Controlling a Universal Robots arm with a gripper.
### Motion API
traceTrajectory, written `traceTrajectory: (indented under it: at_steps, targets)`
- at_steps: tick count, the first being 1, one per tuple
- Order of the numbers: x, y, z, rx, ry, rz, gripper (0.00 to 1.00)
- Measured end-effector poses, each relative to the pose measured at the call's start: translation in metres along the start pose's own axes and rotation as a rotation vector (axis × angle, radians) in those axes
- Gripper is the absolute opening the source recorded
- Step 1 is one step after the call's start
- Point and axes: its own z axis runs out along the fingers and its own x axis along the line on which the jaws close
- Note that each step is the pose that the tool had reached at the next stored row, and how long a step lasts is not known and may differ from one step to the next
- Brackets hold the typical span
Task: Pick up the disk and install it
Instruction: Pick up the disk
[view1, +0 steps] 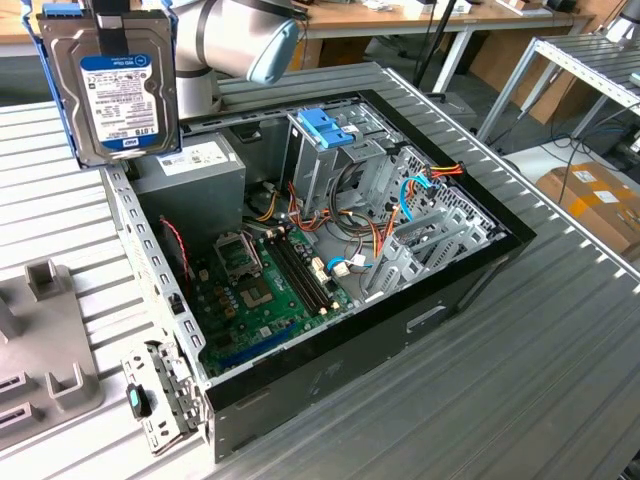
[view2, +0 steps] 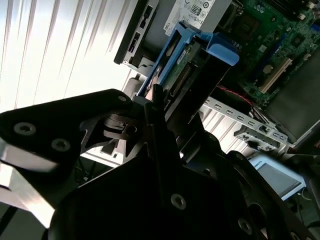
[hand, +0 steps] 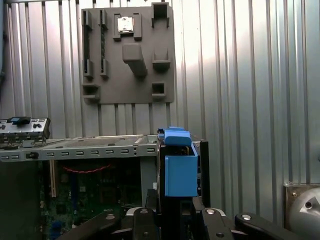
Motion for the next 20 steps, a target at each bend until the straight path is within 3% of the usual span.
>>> traceTrajectory:
  at_steps: [8, 20]
  targets:
    - [-0.0007, -0.0125, 0.0001, 0.0, 0.0, 0.0, 0.35]
    - [-0.002, -0.0373, 0.0003, 0.0, 0.0, 0.0, 0.35]
